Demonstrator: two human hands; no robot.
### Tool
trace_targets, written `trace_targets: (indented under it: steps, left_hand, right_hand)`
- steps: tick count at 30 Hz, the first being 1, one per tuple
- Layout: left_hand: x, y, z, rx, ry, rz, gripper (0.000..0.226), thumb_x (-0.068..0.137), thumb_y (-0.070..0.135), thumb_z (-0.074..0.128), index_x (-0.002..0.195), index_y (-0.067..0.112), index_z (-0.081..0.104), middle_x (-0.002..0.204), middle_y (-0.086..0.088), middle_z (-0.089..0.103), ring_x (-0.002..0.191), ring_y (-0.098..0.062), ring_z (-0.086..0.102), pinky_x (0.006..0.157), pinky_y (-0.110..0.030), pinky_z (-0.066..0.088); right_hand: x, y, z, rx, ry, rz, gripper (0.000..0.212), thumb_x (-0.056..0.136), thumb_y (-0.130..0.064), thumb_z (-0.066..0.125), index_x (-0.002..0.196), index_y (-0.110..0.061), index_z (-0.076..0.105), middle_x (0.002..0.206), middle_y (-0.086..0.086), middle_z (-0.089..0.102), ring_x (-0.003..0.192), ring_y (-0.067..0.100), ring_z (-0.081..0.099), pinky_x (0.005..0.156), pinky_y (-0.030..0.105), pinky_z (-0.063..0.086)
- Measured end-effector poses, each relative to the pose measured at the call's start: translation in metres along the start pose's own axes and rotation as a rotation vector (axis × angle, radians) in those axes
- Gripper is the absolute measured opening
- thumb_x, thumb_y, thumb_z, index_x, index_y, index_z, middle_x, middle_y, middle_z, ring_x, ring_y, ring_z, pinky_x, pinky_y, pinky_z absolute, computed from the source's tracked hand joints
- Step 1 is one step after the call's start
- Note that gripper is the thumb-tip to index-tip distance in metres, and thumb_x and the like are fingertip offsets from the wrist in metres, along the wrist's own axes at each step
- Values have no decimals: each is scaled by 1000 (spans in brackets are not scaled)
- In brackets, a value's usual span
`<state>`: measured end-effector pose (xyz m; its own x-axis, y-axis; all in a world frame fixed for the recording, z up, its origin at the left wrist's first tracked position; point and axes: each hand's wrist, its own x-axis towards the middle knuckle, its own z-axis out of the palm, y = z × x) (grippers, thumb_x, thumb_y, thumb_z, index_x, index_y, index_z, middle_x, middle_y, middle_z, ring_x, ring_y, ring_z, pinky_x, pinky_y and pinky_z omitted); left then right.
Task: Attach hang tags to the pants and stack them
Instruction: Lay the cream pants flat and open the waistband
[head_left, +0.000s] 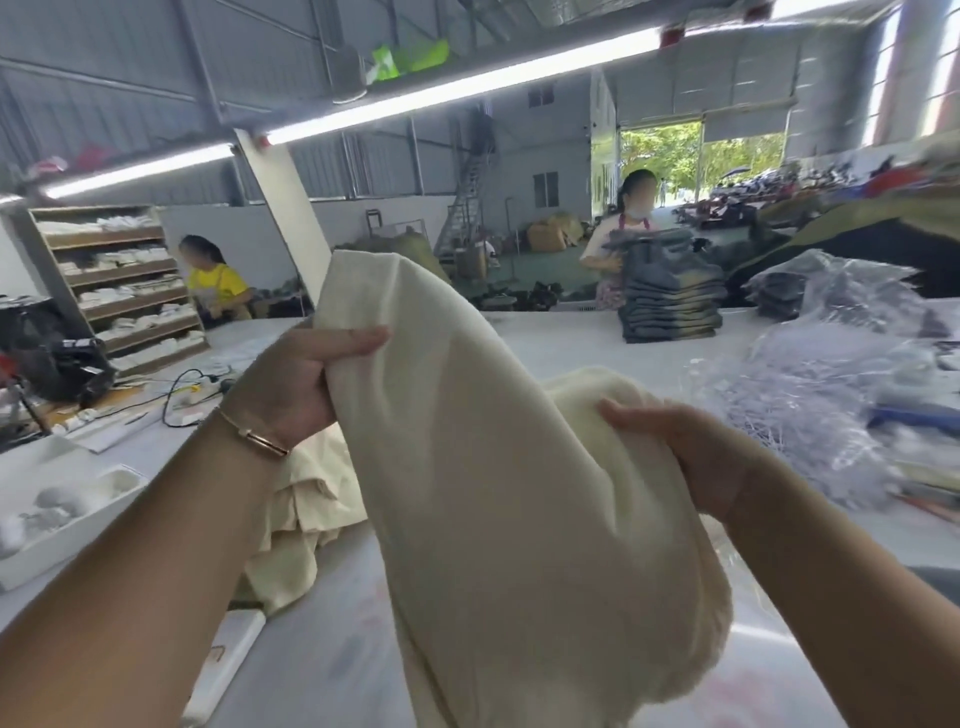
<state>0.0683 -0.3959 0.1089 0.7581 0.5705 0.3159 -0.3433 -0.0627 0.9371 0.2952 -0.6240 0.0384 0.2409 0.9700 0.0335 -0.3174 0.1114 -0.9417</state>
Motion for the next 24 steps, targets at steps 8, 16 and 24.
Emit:
trace_targets:
  steps: [8, 16, 24]
  left_hand:
    - [-38, 7, -35, 128, -2, 65, 41, 80, 5, 59, 116, 21, 70, 112, -7, 72, 100, -18, 69, 88, -28, 56]
    - [-56, 17, -41, 119, 89, 218, 38, 81, -5, 52, 99, 18, 77, 97, 1, 76, 94, -12, 70, 77, -22, 57]
    - [-64, 63, -22, 920, 455, 477, 27, 73, 44, 62, 94, 28, 65, 109, 1, 64, 101, -4, 57, 93, -22, 46]
  right_hand:
    - [-29, -10, -7, 147, 27, -365, 31, 76, -30, 70, 96, -7, 76, 87, 11, 75, 79, 23, 73, 65, 33, 59]
    - [-19, -33, 24, 13, 76, -419, 31, 86, -25, 50, 97, -9, 73, 82, 8, 72, 72, 20, 71, 65, 33, 59]
    - [-20, -67, 50, -33, 121, -483, 22, 76, -16, 62, 96, -6, 66, 83, 8, 73, 75, 21, 72, 65, 33, 58]
